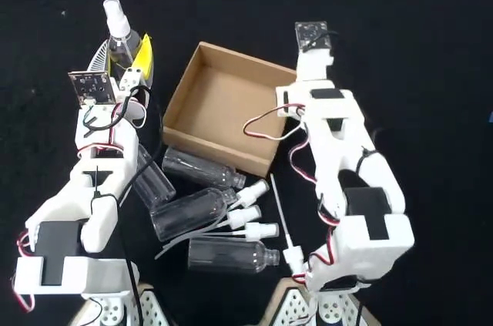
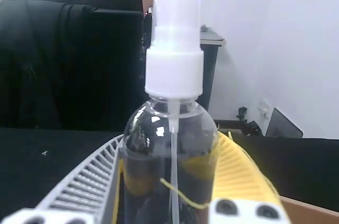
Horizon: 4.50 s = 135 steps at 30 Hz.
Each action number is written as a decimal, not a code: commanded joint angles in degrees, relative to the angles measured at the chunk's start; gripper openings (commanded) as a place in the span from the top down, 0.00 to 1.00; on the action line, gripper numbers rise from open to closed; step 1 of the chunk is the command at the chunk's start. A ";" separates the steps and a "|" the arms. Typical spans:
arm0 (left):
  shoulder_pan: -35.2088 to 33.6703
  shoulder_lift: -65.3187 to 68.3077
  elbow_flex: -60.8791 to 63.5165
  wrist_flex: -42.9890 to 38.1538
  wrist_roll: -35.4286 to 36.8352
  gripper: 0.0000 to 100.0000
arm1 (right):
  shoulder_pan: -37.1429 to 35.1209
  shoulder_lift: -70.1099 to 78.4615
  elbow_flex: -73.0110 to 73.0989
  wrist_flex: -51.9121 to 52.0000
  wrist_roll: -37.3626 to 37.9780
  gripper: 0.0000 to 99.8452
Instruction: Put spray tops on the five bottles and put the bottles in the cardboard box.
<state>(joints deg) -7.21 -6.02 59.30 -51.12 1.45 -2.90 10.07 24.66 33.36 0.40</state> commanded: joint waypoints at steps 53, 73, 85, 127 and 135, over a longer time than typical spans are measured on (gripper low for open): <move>9.63 -13.89 7.78 1.49 -0.26 0.97 | 7.56 -25.45 14.46 -1.67 -1.05 0.79; 13.49 15.38 1.80 -19.43 -0.70 0.97 | 13.45 -19.91 22.64 -18.20 -2.11 0.79; 12.00 28.31 -2.86 -30.24 -0.70 0.97 | 11.34 -19.91 22.99 -18.02 -1.76 0.79; 9.89 37.98 -8.48 -30.33 -0.70 0.97 | 11.43 -19.56 22.73 -18.11 -1.76 0.79; 10.15 37.98 -7.60 -30.33 -0.44 0.78 | 11.52 -19.56 22.81 -18.11 -1.76 0.79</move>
<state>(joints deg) 3.52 31.69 52.18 -80.84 1.01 9.41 -9.36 47.96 16.57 -1.27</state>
